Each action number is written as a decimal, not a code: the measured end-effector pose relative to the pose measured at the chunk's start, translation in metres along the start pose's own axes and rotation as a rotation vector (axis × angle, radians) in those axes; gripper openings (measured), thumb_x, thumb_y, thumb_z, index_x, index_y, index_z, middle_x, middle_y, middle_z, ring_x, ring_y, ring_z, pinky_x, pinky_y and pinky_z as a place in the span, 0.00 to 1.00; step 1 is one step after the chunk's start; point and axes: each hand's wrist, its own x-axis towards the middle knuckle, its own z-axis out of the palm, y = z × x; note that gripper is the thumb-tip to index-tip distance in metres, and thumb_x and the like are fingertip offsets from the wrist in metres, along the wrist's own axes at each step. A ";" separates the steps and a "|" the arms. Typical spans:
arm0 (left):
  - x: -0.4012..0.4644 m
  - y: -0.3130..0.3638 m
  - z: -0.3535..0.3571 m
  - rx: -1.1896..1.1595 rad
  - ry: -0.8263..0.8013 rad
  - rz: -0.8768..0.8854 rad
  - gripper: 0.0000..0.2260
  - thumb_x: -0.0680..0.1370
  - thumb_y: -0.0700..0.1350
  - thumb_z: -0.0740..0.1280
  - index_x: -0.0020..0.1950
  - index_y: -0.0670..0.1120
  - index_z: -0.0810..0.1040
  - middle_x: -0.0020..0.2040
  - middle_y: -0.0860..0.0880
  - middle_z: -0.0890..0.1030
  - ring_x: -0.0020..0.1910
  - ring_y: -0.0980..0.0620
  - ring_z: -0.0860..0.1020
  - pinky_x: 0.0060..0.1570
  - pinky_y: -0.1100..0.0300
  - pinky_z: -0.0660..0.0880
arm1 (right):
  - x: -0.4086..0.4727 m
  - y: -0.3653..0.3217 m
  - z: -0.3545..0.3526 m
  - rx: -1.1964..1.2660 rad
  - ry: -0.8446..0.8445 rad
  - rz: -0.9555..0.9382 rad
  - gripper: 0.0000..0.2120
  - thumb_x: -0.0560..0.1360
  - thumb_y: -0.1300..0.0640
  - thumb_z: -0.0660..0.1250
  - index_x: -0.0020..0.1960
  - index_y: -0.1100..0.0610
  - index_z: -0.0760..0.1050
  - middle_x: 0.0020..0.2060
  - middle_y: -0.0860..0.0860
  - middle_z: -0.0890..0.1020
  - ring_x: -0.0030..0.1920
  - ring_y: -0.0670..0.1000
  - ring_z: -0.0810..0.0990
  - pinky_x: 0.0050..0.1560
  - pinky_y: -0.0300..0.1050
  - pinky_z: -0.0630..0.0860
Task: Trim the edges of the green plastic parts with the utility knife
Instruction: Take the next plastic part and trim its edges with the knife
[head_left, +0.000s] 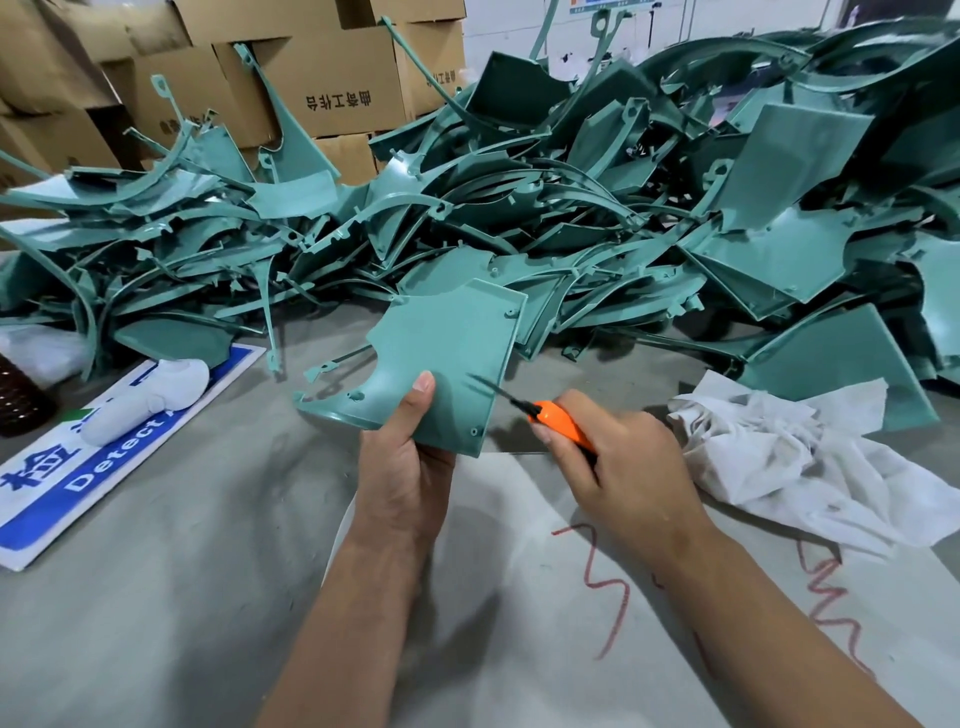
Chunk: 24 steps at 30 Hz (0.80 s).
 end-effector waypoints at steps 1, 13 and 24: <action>0.000 0.001 0.001 -0.020 0.028 -0.005 0.22 0.74 0.39 0.71 0.68 0.43 0.78 0.64 0.45 0.83 0.61 0.48 0.82 0.59 0.53 0.81 | -0.001 -0.001 0.001 -0.016 -0.016 -0.025 0.15 0.84 0.41 0.59 0.47 0.51 0.72 0.29 0.43 0.72 0.28 0.52 0.72 0.29 0.49 0.71; 0.000 0.010 0.006 -0.028 0.127 -0.018 0.21 0.71 0.42 0.72 0.64 0.43 0.81 0.62 0.45 0.84 0.57 0.50 0.84 0.61 0.52 0.80 | -0.005 -0.007 0.009 -0.081 -0.287 -0.169 0.20 0.83 0.34 0.53 0.47 0.48 0.72 0.35 0.46 0.79 0.35 0.52 0.77 0.33 0.49 0.68; 0.000 0.014 -0.001 -0.035 0.136 -0.105 0.07 0.71 0.40 0.71 0.47 0.44 0.86 0.46 0.48 0.86 0.46 0.53 0.85 0.61 0.54 0.79 | -0.003 -0.003 0.002 0.153 -0.005 -0.079 0.11 0.83 0.44 0.64 0.46 0.49 0.74 0.29 0.40 0.67 0.28 0.47 0.68 0.30 0.44 0.66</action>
